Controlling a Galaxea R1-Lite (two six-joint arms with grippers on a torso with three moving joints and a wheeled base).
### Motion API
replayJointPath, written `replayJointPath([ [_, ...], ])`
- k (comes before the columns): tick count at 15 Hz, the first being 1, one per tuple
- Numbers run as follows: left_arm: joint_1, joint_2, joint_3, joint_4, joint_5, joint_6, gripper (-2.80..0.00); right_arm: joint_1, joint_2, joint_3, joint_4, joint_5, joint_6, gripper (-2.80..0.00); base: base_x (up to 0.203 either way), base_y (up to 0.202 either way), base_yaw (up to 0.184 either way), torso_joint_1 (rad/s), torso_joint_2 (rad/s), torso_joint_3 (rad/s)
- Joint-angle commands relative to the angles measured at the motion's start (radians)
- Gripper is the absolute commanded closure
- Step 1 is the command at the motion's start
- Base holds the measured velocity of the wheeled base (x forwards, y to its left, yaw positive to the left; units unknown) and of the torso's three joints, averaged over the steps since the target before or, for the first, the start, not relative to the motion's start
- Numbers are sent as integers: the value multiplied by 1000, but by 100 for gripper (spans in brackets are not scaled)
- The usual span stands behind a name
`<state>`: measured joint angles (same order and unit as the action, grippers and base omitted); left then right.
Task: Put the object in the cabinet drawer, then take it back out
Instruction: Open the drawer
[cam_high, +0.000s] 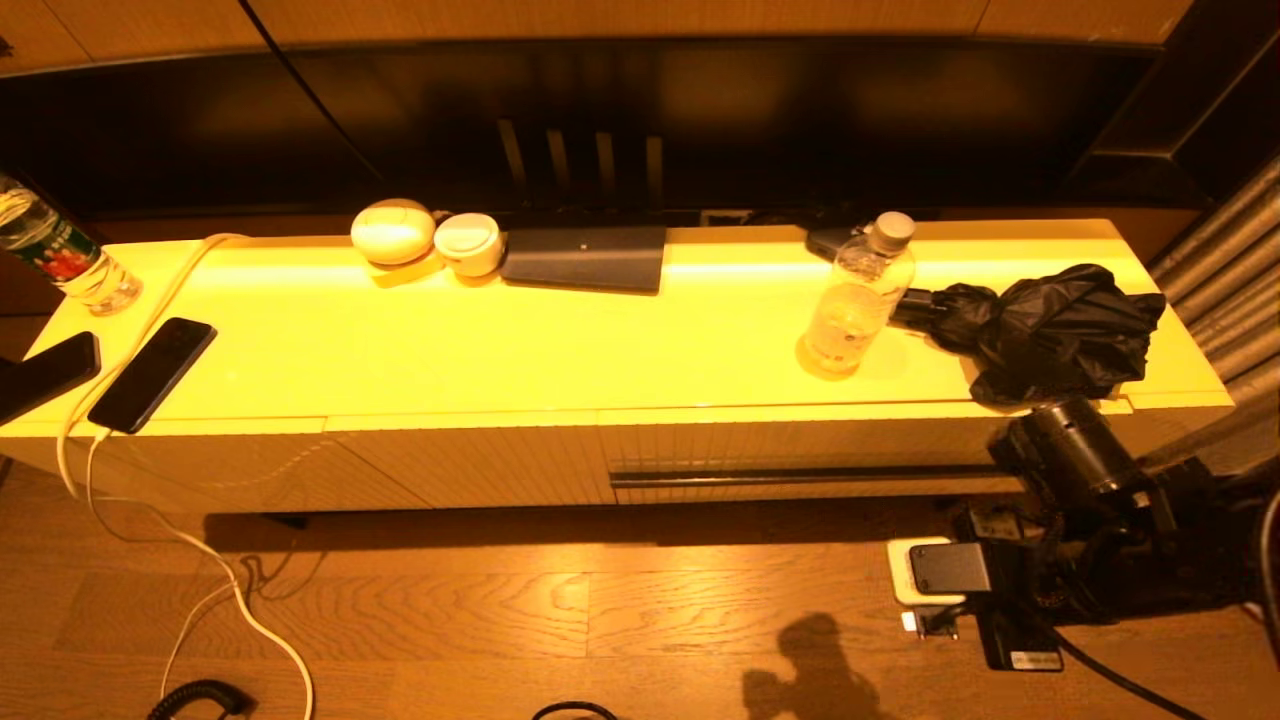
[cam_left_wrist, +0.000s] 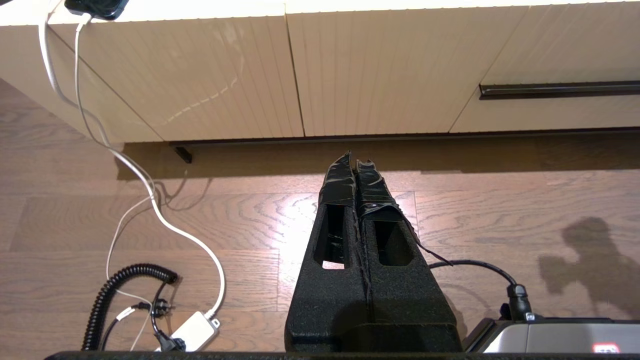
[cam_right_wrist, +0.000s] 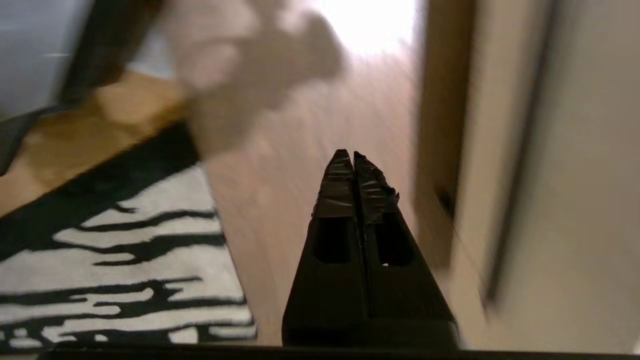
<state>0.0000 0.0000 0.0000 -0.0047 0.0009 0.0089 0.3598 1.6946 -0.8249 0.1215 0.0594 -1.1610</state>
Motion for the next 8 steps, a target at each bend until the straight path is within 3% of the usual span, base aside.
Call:
replayJointPath([
  [1, 0, 0, 2, 0, 1, 0, 0, -21, 107, 12, -3, 123, -88, 0, 0, 0, 0, 0, 0, 0],
  [3, 0, 0, 2, 0, 1, 0, 0, -40, 170, 21, -42, 114, -141, 0, 0, 0, 0, 0, 0, 0],
  [6, 0, 0, 2, 0, 1, 0, 0, -60, 240, 56, -251, 65, -178, 0, 0, 0, 0, 0, 0, 0],
  [8, 0, 0, 2, 0, 1, 0, 0, -74, 237, 61, -270, 39, -222, 0, 0, 0, 0, 0, 0, 0],
])
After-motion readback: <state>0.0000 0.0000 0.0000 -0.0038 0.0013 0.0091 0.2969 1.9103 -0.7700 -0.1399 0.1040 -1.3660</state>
